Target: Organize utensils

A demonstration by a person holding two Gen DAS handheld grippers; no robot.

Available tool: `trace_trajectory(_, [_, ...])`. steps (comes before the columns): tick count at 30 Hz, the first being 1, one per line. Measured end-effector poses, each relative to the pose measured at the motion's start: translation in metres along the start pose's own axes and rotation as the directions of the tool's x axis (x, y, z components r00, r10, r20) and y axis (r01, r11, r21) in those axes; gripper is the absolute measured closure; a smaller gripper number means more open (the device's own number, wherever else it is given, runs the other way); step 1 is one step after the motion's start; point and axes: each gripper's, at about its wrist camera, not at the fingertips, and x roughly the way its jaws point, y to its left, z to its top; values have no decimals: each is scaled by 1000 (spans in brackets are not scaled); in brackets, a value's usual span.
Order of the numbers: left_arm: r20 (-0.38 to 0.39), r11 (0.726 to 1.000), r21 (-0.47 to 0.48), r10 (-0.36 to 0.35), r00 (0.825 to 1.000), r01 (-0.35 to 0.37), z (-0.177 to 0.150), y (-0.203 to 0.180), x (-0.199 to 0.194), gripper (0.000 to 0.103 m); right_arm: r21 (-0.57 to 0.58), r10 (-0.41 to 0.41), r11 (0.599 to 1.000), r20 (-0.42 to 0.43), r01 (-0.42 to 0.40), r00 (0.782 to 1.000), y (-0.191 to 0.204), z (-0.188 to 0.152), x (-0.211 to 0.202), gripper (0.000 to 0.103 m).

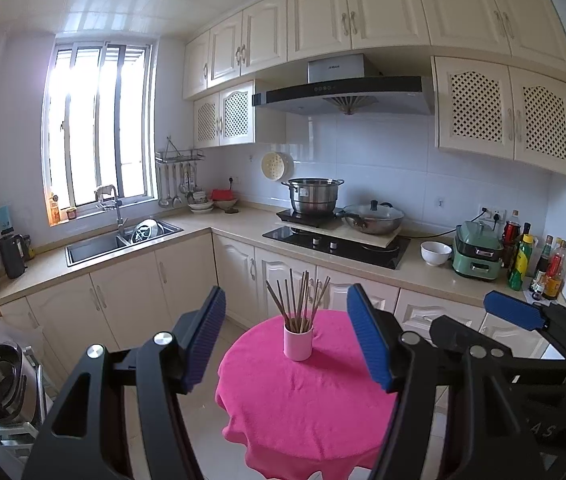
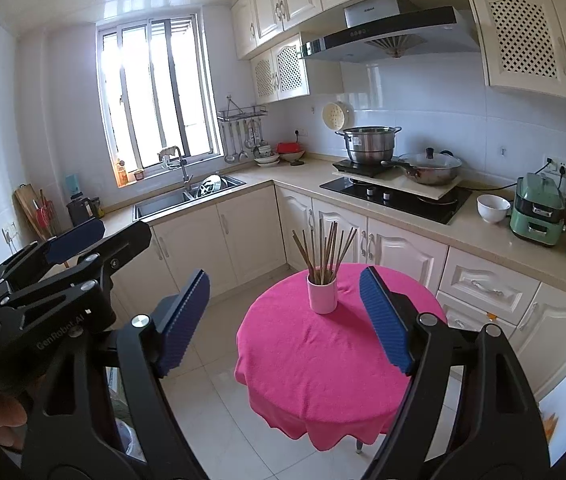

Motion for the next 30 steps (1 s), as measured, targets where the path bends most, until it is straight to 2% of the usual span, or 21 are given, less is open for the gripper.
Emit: trace_trajectory(30, [-23,1000,-5,1,1000,-1,-1,-8,11,40,10,5,1000,-30,-4,1000,-11,-3,5,26])
